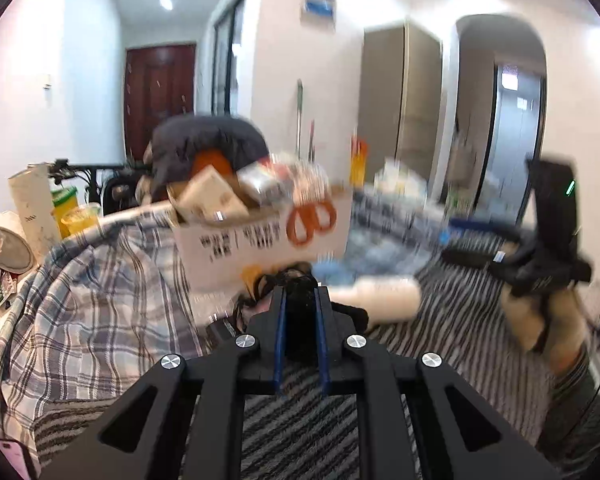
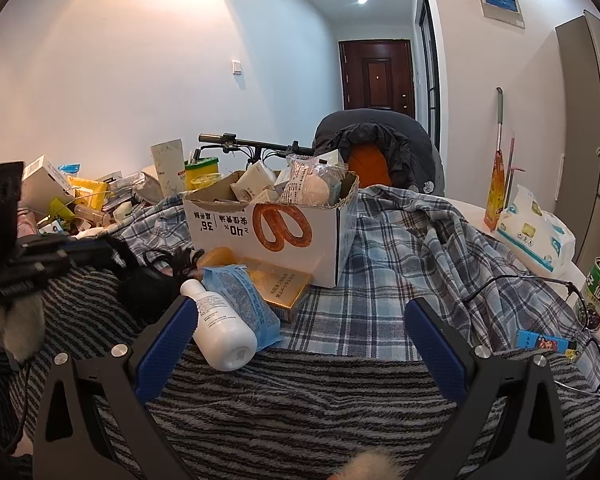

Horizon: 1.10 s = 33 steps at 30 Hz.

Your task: Organize objects

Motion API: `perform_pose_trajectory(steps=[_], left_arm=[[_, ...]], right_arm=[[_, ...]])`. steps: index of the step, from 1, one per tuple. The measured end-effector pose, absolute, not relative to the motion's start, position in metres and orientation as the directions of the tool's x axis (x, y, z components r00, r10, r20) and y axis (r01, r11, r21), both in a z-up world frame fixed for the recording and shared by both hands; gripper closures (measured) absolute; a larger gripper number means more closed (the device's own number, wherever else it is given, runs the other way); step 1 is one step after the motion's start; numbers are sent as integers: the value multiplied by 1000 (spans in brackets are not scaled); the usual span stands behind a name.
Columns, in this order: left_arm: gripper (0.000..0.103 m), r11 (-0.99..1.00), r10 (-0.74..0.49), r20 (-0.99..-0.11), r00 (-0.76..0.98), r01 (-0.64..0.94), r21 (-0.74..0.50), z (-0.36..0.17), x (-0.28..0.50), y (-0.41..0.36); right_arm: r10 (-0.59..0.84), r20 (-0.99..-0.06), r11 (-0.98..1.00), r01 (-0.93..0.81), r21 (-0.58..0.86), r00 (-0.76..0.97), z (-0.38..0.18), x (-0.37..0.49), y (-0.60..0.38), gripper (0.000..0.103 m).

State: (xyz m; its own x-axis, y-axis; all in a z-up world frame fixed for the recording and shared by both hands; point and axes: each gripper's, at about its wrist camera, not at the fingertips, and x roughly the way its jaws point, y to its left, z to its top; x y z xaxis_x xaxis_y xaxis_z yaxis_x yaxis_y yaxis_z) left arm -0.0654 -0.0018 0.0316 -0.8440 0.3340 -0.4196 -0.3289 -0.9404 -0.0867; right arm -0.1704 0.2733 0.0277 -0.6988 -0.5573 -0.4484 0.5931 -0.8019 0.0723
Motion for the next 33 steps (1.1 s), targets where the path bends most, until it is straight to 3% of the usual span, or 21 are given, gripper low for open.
perform_pose_trajectory(steps=[5,8,16,21,24,29,31,33], left_arm=[[89,-932,359,-239,-902,-333,-144,48,-38,-22],[89,-934,344,-184,-921,-317,-163,54,-31,-31],[89,-966,218,-243,-945,-174,-189,53,-41,-42],[89,-975,193,-273,-943,-152,-164,49,-44,-38],[89,-974,194,-274,-942,-152,-166,47,-45,-38],[89,-974,199,-282,-939,-158,-163,45,-46,-36],[89,-974,203,-287,-936,-165,-153,45,-48,-34],[89,-975,204,-288,-936,-167,-148,45,-48,-32]], right_arm=[[-554,-455,-803,592,71,-697,27,-171,273,0],[-554,-455,-803,592,71,-697,27,-171,272,0],[-570,-456,-788,611,70,-683,27,-170,270,0],[-698,-470,-658,742,125,-540,24,-172,259,0],[-719,-525,-606,781,152,-456,16,-178,247,2],[-664,-626,-633,753,180,-409,0,-198,231,20],[-640,-669,-630,756,178,-377,-8,-203,222,35],[-646,-687,-609,767,201,-333,-12,-208,216,57]])
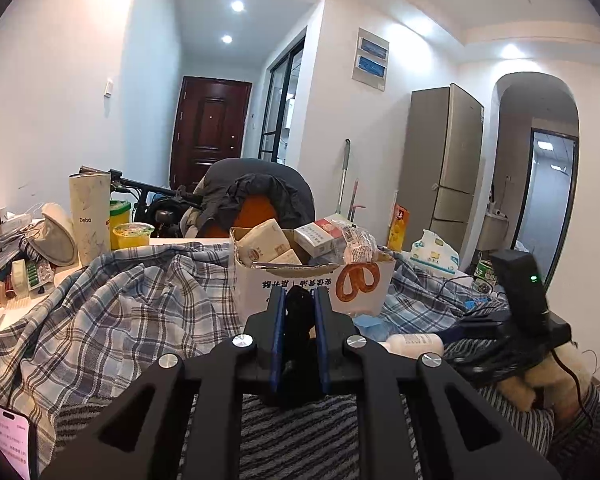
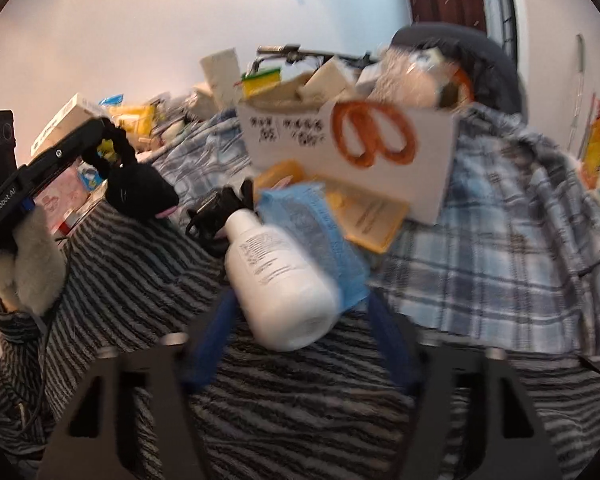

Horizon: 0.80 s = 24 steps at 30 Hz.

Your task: Organize objects

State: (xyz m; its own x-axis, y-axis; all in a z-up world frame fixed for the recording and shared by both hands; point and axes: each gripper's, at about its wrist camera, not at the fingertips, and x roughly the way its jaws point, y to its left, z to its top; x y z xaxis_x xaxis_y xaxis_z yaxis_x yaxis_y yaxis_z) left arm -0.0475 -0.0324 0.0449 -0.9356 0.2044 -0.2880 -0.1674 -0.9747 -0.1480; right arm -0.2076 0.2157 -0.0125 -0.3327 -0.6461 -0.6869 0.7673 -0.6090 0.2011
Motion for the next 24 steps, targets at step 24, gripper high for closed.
perform_pose_trajectory(steps=[24], left_arm=[[89,-973,202,-288,-936,-160,-164,44,-48,-37]], right_arm=[[-832,-380,-516,814,266,-403,25,-180,260,88]])
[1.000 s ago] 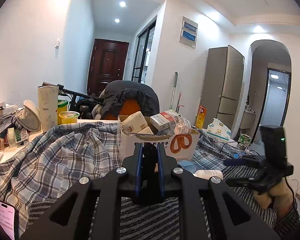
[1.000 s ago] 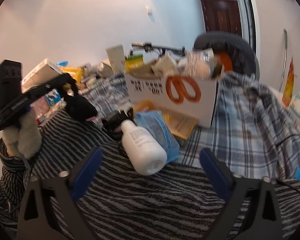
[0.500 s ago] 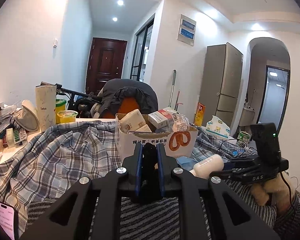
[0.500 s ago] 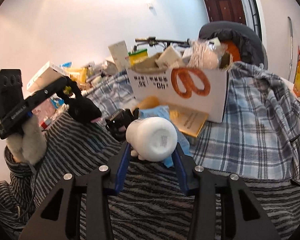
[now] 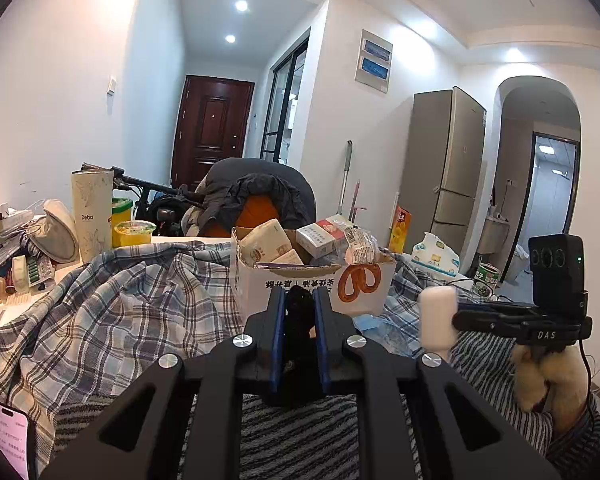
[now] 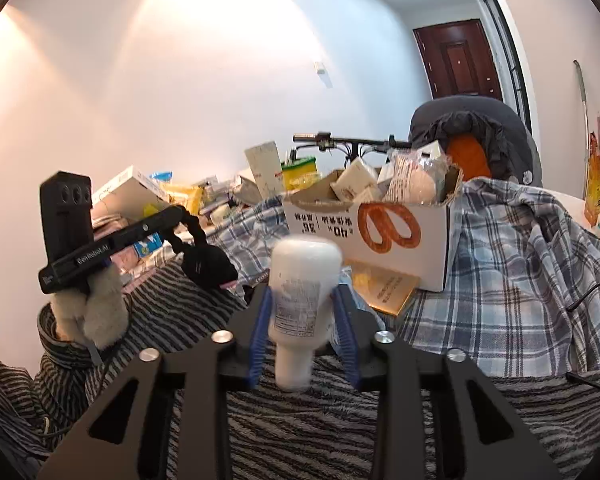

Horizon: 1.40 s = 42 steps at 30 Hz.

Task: Organize objects
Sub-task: 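Grasp the white bottle with the right gripper and lift it, then carry the white bottle over the cardboard box with the right gripper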

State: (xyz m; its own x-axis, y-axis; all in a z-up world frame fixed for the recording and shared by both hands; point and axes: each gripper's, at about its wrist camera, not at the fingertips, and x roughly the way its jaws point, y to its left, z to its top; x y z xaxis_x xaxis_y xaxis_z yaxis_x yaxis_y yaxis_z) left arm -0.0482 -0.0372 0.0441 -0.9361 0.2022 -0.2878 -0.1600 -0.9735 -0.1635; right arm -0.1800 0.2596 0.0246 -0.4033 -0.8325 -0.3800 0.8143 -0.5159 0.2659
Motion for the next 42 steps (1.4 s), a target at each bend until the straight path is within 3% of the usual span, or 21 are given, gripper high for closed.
perform_pose_trajectory(steps=[3,7,8,11,13,16,19,20,23,28,32,38,42], left_arm=[[89,-973,202,-288,-936,-160,-163,44,-48,-37],[89,-974,202,-288,-936,-161,-163,44,-48,-37],[89,-973,202,-287,-936,-160,-163,44,-48,-37],[89,-973,204,-289,-935,-162,-163,44,-49,-37],[89,-973,205,-291,-935,-163,-162,44,-49,-37],[89,-973,205,-290,-935,-164,-161,43,-49,-36],[89,-973,207,-294,-933,-165,-160,43,-49,-36],[89,-973,207,-294,-933,-165,-160,43,-49,-35],[89,-973,207,-293,-933,-165,-160,43,-49,-35],[89,-973,207,-294,-933,-165,-160,43,-49,-36],[89,-973,207,-293,-933,-165,-160,43,-49,-36],[89,-973,206,-292,-934,-164,-161,43,-49,-36],[89,-973,205,-292,-934,-162,-163,43,-49,-36]], right_arm=[[-841,-376,-505,814,286,-390,25,-184,259,92],[-797,-444,-555,787,270,-410,20,-187,251,90],[-792,-458,-554,790,263,-403,18,-187,248,80],[-748,-529,-577,786,222,-400,12,-188,234,10],[-734,-549,-579,790,200,-399,9,-187,232,12],[-731,-573,-567,797,207,-371,5,-190,228,26],[-693,-647,-583,775,243,-319,-9,-204,219,49],[-684,-663,-584,772,249,-304,-12,-206,216,64],[-692,-654,-573,783,240,-306,-11,-203,218,64],[-758,-553,-553,789,267,-345,4,-194,239,64],[-744,-538,-573,793,208,-397,22,-185,234,64],[-812,-430,-502,849,168,-395,95,-162,231,64],[-900,-319,-383,889,249,-298,153,-159,237,64]])
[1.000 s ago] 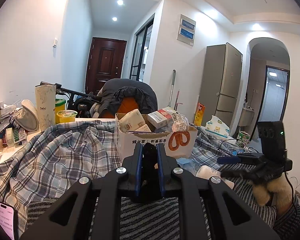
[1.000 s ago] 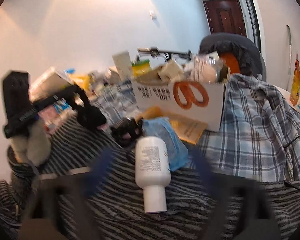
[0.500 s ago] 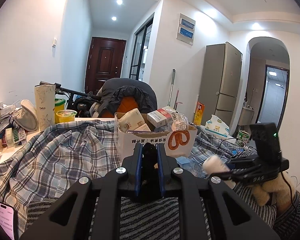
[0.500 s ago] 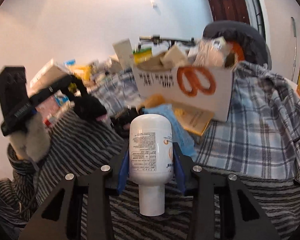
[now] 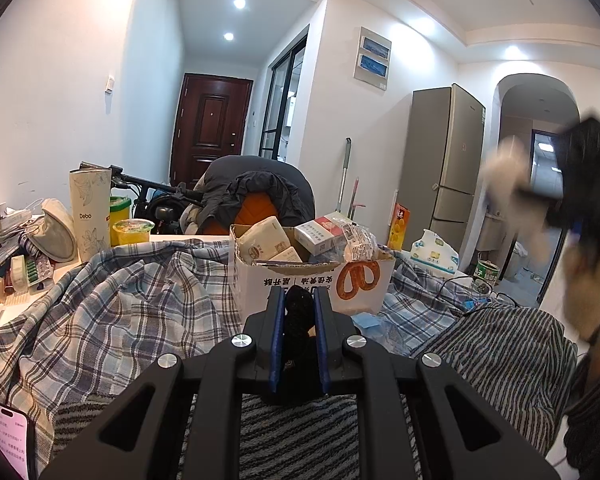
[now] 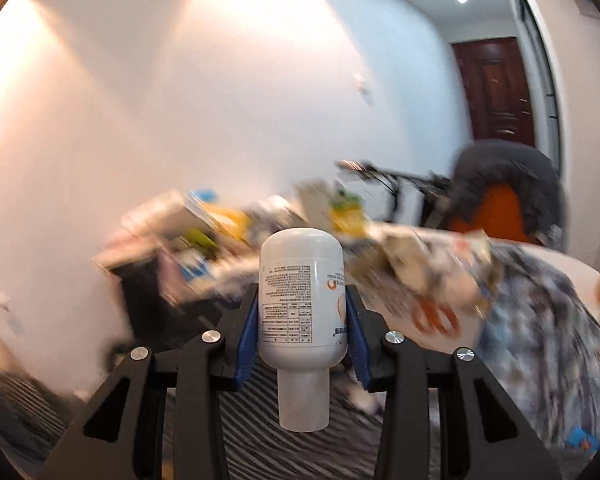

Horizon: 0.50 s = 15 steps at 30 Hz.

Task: Organize objects
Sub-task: 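Carry the white bottle over the cardboard box with the right gripper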

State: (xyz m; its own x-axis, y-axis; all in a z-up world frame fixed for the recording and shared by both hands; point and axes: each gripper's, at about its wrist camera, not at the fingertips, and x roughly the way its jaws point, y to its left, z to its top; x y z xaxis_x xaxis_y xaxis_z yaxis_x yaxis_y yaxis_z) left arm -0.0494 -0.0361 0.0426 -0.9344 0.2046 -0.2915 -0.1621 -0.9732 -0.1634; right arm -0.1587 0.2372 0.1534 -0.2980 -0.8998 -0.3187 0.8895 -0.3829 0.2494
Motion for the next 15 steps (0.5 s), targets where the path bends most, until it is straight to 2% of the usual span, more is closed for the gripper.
perform_pose_trajectory(steps=[4,6,11,13,15], left_arm=[[89,-973,206,-291,-934,-164,-162,43,-49,-36],[89,-973,206,-291,-934,-164,-162,43,-49,-36],[89,-973,207,-296,-933,-164,-163,42,-50,-36],[89,-973,207,-296,-932,-165,-162,41,-49,-35],[89,-973,206,-294,-933,-163,-163,41,-49,-35]], right_arm=[[-920,-212,-382,877,291,-330,199,-178,241,64],[-941,-151,-337,852,401,-302,212,-203,240,64],[-965,-100,-254,758,601,-243,228,-257,232,64],[-965,-115,-257,760,597,-236,243,-256,226,64],[-954,-117,-294,801,522,-274,262,-242,222,64]])
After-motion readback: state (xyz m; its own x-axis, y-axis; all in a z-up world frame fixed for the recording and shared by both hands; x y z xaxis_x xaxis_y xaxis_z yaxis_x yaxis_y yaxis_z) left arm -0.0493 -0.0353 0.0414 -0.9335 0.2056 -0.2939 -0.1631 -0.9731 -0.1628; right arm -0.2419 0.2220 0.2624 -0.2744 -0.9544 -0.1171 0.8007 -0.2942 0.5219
